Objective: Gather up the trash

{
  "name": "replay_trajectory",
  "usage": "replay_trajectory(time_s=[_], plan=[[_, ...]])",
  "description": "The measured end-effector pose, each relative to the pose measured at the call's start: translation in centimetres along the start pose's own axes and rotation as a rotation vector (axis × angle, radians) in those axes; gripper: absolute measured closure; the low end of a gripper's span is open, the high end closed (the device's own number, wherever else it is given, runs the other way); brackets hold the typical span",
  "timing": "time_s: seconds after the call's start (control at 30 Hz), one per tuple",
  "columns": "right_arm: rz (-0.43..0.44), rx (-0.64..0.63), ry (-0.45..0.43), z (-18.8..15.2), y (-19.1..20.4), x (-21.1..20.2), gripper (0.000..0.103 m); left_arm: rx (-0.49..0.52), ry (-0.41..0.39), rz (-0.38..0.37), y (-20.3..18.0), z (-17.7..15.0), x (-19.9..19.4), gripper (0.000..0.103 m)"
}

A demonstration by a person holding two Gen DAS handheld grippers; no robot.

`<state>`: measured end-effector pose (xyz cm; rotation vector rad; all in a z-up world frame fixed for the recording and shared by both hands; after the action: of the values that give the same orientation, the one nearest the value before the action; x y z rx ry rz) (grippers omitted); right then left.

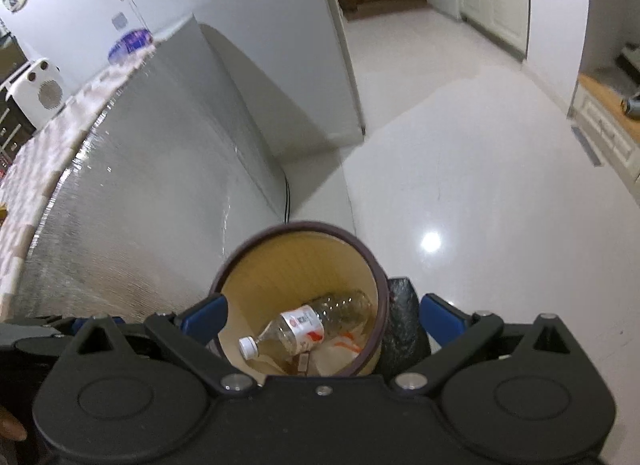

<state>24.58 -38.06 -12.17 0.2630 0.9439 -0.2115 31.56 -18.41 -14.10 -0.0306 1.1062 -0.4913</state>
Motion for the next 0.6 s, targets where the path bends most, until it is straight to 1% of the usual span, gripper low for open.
replay_trajectory(time_s=[0.07, 0.3, 0.43, 0.6], plan=[[-0.016, -0.005, -0.03, -0.2, 0.0, -1.6, 0.0, 0.002, -0.036, -0.005, -0.2, -0.3, -2.0, 0.0], [0.001, 0.001, -0.12, -1.4, 0.1, -6.3, 0.0, 0.027, -0.165, 0.006, -0.8, -1.9, -8.6, 0.0], [0.015, 0.005, -0.157, -2.2, 0.4, -8.6, 0.0, 0.029, -0.221, 0.011, -0.8, -3.0, -11.5, 0.0], [0.025, 0.0, -0.219, -3.5, 0.8, -11.7, 0.0, 0.004, -0.277, -0.008, -0.3, -4.4, -13.8, 0.0]])
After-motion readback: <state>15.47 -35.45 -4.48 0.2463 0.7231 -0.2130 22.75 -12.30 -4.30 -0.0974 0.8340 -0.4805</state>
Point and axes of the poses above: each gripper's, at about its wrist camera, not at the fingertips, and x roughly the way its jaws point, y to its left, z to its top, the point moved 2 cm from there along x, roughly the way its jaws point, and after that the axes turned 10 degrees about -z, right-handed, at the moved point
